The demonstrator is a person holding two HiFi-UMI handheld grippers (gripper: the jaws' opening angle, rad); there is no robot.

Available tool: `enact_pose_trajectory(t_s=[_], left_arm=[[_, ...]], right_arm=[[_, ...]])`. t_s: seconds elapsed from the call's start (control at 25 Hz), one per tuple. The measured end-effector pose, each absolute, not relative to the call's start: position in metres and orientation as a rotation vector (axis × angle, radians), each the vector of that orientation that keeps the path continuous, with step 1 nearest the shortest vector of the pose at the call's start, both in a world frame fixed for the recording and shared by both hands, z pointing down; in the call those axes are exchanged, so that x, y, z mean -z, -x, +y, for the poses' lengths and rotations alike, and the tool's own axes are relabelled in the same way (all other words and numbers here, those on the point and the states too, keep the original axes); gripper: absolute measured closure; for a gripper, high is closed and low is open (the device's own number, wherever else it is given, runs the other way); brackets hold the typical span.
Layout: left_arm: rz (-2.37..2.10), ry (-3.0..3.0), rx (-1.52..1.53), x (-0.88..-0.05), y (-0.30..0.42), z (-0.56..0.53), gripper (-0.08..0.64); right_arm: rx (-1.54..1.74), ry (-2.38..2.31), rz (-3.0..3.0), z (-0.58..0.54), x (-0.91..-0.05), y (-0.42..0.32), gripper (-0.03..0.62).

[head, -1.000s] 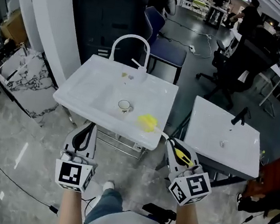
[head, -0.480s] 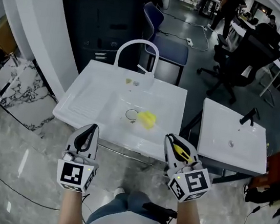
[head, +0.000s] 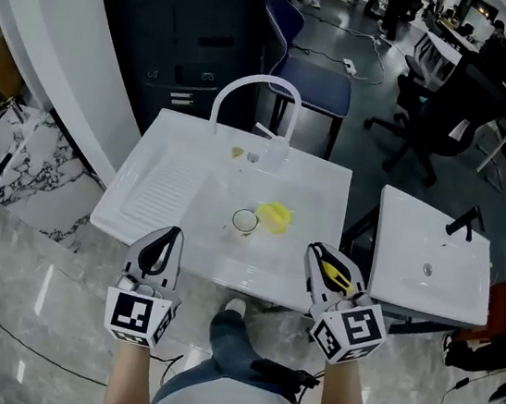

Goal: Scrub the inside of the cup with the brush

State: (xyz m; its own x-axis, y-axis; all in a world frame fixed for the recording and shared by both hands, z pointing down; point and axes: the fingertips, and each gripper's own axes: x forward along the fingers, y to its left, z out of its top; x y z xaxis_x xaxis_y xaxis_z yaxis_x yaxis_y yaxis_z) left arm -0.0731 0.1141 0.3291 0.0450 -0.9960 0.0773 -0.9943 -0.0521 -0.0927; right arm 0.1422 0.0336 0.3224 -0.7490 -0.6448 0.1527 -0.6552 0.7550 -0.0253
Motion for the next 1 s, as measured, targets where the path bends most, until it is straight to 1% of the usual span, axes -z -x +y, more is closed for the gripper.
enact_pose_trajectory(t_s=[0.08,0.16,0.28,0.36,0.4,0.52,0.68,0.92,1.0], left_arm=[[2.14,2.288,0.192,-0.334,0.081,0.094,0.541],[2.12,2.333,0.206,-0.341,0.086,0.072,0.517],[2.075,2.425,0.211,-0.35,0.09,0.035,0.441],[2.045,2.509,0.196,-0.358,0.09,0.009,0.368],[2.031,2.542,0.202,-0.363,0.091,-0.003,0.348],[1.995,2.597,0.276,-0.381,0.093,-0.034,0.342],[1.925,2.697,0.398,-0.412,0.09,-0.061,0.353],[1.768,2.857,0.639,-0.466,0.088,-0.076,0.364],[1.719,2.899,0.725,-0.485,0.086,-0.077,0.377]], right_arm=[[-0.126,-1.057,-2.81,0.015,-0.326,-0.134,0.551],[-0.138,-1.063,-2.803,-0.004,-0.33,-0.127,0.551],[-0.168,-1.072,-2.789,-0.031,-0.338,-0.119,0.551],[-0.19,-1.072,-2.777,-0.049,-0.344,-0.114,0.551],[-0.2,-1.07,-2.771,-0.057,-0.348,-0.112,0.551],[-0.228,-1.059,-2.747,-0.076,-0.358,-0.105,0.551],[-0.276,-1.042,-2.701,-0.095,-0.374,-0.102,0.551],[-0.343,-1.029,-2.637,-0.114,-0.395,-0.096,0.551],[-0.356,-1.025,-2.623,-0.115,-0.4,-0.093,0.551]])
